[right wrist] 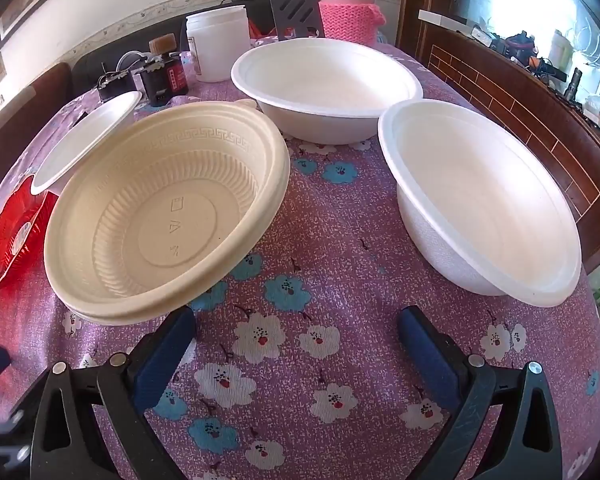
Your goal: Organize plates and bowls
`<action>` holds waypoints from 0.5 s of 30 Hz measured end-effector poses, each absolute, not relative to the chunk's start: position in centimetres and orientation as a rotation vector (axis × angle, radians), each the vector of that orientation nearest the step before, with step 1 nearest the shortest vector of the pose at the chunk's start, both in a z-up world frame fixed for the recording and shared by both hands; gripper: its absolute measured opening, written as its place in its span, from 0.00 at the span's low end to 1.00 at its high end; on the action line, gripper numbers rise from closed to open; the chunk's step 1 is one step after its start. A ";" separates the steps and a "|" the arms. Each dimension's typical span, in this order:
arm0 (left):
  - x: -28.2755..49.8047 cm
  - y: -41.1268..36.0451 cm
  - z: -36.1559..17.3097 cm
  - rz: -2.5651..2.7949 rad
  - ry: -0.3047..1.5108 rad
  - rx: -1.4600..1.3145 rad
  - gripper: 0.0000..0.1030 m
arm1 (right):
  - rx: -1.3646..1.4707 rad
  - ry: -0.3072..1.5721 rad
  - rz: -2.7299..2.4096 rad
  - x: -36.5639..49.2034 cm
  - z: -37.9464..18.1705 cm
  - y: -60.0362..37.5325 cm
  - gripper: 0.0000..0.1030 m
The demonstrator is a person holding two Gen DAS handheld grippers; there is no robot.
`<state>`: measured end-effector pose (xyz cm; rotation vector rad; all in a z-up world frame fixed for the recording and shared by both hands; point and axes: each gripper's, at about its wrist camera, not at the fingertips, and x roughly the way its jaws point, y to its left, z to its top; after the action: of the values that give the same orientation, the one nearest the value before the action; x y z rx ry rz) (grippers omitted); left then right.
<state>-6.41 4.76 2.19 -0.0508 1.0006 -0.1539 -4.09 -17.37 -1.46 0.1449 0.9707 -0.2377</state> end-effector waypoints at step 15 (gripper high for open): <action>-15.1 15.0 14.2 -0.014 0.583 -0.067 1.00 | 0.145 0.934 -0.242 -6.4 -1.1 -17.9 0.99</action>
<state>-15.07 14.98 14.19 -0.0671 0.5832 -0.0139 -6.41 -17.91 -1.05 0.1449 0.9345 -0.2424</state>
